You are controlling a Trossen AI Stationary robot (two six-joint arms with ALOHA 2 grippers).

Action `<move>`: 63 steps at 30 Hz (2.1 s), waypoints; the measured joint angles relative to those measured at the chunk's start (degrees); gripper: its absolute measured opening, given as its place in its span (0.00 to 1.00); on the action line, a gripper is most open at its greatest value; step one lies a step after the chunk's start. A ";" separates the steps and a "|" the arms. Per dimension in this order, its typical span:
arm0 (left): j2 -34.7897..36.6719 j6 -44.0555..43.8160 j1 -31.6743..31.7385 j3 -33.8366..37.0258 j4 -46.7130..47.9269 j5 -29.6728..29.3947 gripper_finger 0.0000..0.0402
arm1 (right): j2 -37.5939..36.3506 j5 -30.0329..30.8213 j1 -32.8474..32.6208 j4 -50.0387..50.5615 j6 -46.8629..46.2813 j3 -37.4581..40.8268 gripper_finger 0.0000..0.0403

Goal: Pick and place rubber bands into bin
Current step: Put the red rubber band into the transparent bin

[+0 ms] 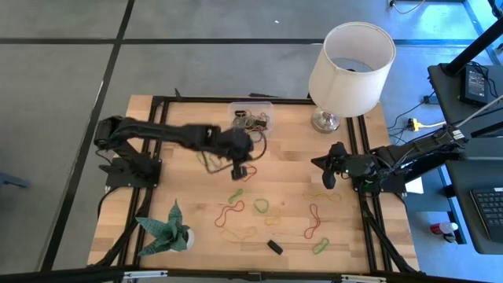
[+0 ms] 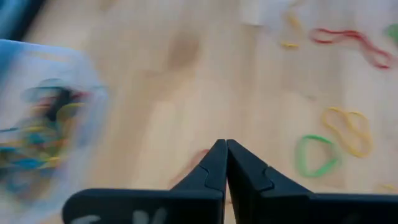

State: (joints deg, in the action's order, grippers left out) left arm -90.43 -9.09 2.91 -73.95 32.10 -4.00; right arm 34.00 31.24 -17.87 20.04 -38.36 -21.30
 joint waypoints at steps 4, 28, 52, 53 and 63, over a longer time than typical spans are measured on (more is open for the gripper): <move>4.06 -2.95 -3.38 10.51 -12.10 -0.11 0.00 | 1.36 -0.33 -0.69 -0.07 0.12 -1.71 0.01; 38.22 0.28 -5.44 40.81 -20.89 1.18 0.00 | 52.60 -32.08 -4.94 39.23 -47.18 -36.75 0.07; 42.14 4.33 -5.44 40.83 -11.33 5.61 0.00 | 70.84 -39.74 -11.43 30.42 -59.12 -36.51 0.40; 42.12 4.15 -5.44 40.83 -11.21 5.60 0.00 | 71.17 -39.77 -11.43 30.03 -59.08 -36.56 0.38; 42.95 4.47 -5.44 40.81 -10.94 5.59 0.00 | 70.98 -37.44 -11.69 28.00 -60.70 -37.13 0.03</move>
State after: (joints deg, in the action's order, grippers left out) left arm -47.49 -4.62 -2.52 -33.15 21.15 1.58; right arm 104.98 -6.19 -29.55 48.04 -99.06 -58.43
